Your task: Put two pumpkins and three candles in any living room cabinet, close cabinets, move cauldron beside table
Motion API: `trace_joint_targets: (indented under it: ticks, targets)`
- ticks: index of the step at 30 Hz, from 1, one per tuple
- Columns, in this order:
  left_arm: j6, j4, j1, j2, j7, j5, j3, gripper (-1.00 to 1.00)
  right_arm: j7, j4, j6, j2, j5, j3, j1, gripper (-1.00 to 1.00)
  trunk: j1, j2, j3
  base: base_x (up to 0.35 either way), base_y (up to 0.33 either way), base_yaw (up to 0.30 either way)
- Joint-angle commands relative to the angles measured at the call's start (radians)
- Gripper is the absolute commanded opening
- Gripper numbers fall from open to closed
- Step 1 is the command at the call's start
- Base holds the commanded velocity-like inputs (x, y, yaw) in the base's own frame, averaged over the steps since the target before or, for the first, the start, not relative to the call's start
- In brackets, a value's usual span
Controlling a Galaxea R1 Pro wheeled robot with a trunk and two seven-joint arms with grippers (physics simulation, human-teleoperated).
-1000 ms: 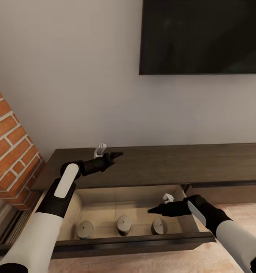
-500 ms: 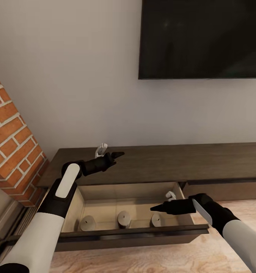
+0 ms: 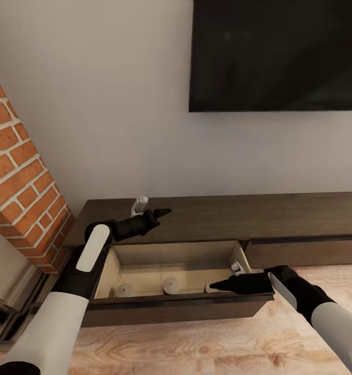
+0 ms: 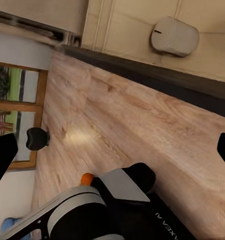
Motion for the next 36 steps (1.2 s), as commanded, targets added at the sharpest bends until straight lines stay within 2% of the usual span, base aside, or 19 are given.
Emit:
trace_joint_targets:
  ticks: [1, 7, 17, 22, 24, 25, 26, 29, 30, 31, 32, 33, 34, 36]
  targets:
    - [0.0, -0.003, 0.0, 0.0, 0.0, 0.0, 0.0, 1.0, 0.001, 0.0, 0.0, 0.0, 0.0, 0.0, 0.0, 1.0, -0.004, 0.007, 0.003, -0.304, 0.0, 0.0]
    - [0.001, -0.01, 0.0, 0.0, 0.0, 0.0, 0.0, 1.0, 0.002, 0.0, 0.0, 0.001, 0.0, 0.0, 0.0, 1.0, -0.027, 0.049, 0.022, -0.21, 0.0, 0.0]
    - [0.004, -0.008, 0.0, 0.0, 0.0, 0.0, -0.001, 1.0, 0.002, 0.001, 0.0, 0.002, 0.007, 0.001, 0.0, 1.0, -0.065, 0.119, 0.053, -0.02, 0.0, 0.0]
    - [0.022, -0.021, 0.0, 0.005, -0.014, 0.0, -0.048, 1.0, 0.002, 0.002, 0.0, -0.002, 0.009, 0.0, 0.0, 1.0, -0.084, 0.154, 0.069, 0.0, 0.0, 0.0]
    - [0.075, -0.042, 0.002, 0.017, -0.018, 0.007, -0.06, 1.0, 0.001, 0.002, 0.001, -0.016, 0.009, 0.0, 0.0, 1.0, -0.092, 0.168, 0.075, 0.0, 0.0, 0.0]
    - [0.091, -0.049, 0.006, 0.028, -0.019, 0.016, -0.062, 1.0, 0.0, 0.002, 0.002, -0.023, 0.009, 0.0, 0.0, 1.0, -0.096, 0.175, 0.078, 0.0, 0.0, 0.0]
    - [0.105, -0.055, 0.019, 0.049, -0.019, 0.041, -0.065, 1.0, 0.0, 0.002, 0.005, -0.031, 0.009, 0.001, 0.0, 1.0, -0.1, 0.182, 0.082, 0.0, 0.0, 0.0]
    - [0.115, -0.061, 0.055, 0.09, -0.019, 0.106, -0.075, 1.0, -0.002, 0.004, 0.008, -0.038, 0.008, 0.001, 0.0, 1.0, -0.111, 0.203, 0.091, 0.0, 0.0, 0.0]
    - [0.116, -0.062, 0.063, 0.098, -0.019, 0.116, -0.079, 1.0, -0.003, 0.005, 0.008, -0.038, 0.008, 0.001, 0.0, 1.0, -0.115, 0.21, 0.094, 0.0, 0.0, 0.0]
    - [0.119, -0.068, 0.087, 0.136, -0.019, 0.146, -0.098, 1.0, -0.005, 0.008, 0.009, -0.041, 0.009, 0.001, 0.0, 1.0, -0.119, 0.217, 0.097, 0.0, 0.0, 0.0]
    - [0.119, -0.075, 0.095, 0.161, -0.02, 0.157, -0.109, 1.0, -0.006, 0.008, 0.01, -0.043, 0.01, 0.001, 0.0, 1.0, -0.123, 0.224, 0.1, 0.0, 0.0, 0.0]
    - [0.12, -0.087, 0.105, 0.198, -0.02, 0.177, -0.125, 1.0, -0.006, 0.008, 0.011, -0.05, 0.01, 0.001, 0.0, 1.0, -0.127, 0.231, 0.103, 0.0, 0.0, 0.0]
    - [0.12, -0.091, 0.108, 0.209, -0.02, 0.185, -0.131, 1.0, -0.006, 0.008, 0.011, -0.052, 0.01, 0.001, 0.0, 1.0, -0.13, 0.238, 0.107, 0.0, 0.0, 0.0]
    - [0.12, -0.101, 0.122, 0.245, -0.02, 0.233, -0.16, 1.0, -0.007, 0.008, 0.011, -0.058, 0.011, 0.001, 0.0, 1.0, -0.138, 0.252, 0.113, 0.0, 0.0, 0.0]
